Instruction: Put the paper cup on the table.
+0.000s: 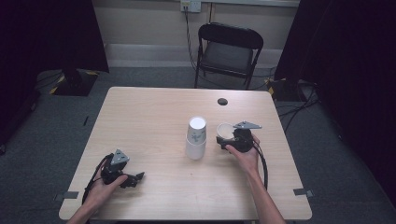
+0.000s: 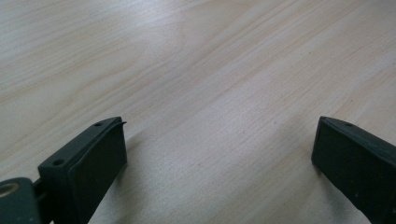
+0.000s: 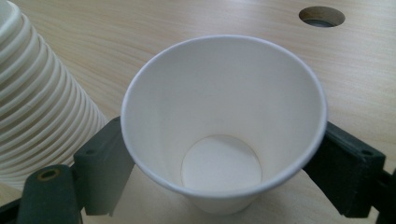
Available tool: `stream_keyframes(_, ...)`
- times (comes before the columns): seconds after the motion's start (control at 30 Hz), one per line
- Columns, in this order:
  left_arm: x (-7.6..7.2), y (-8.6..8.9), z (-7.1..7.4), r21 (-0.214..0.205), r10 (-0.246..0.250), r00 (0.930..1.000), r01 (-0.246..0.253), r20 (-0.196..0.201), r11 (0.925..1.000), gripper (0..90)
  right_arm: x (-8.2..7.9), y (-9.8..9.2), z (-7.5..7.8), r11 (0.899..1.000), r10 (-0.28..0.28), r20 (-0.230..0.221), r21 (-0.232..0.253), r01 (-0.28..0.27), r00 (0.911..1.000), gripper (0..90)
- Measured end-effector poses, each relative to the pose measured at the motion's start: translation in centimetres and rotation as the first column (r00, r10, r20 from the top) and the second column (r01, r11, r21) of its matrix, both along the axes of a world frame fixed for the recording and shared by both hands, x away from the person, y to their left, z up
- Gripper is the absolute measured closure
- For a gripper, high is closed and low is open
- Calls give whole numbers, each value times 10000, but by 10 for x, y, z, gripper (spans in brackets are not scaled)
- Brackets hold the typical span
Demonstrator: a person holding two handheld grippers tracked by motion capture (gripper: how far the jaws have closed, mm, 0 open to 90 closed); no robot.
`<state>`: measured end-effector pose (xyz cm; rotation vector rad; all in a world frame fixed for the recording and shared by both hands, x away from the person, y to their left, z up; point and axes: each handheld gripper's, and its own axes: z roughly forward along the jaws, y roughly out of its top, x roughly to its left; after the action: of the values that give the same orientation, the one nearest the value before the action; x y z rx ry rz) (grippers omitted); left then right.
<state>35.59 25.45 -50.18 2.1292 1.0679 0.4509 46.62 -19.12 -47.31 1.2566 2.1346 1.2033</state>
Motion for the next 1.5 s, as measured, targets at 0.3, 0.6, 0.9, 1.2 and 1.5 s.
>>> stream_keyframes(0.3, 0, 1, 0, -4, -55, 10000, 55, 2, 10000, 29, -5, -6, 1, 9999, 86, -408, -57, -88, 9991, 155)
stream_keyframes(0.6, 0, 3, 0, 69, -142, 9999, 142, 14, 9999, 29, -18, -15, 3, 9997, 186, -657, -172, -197, 9977, 157)
stream_keyframes(0.9, 0, 6, 0, 19, 159, 9999, -159, -13, 9999, 27, -40, -29, 14, 9973, 560, -685, -428, -590, 9961, 150)
stream_keyframes(1.2, -1, 8, 0, -3, 309, 9995, -309, -1, 9995, 27, -73, -50, 2, 9952, 164, -903, -947, -249, 9958, 151)
stream_keyframes(1.5, -3, 8, 0, -15, 471, 9989, -471, -32, 9989, 27, -100, -61, -17, 9874, -455, -1295, -1562, 250, 9905, 152)
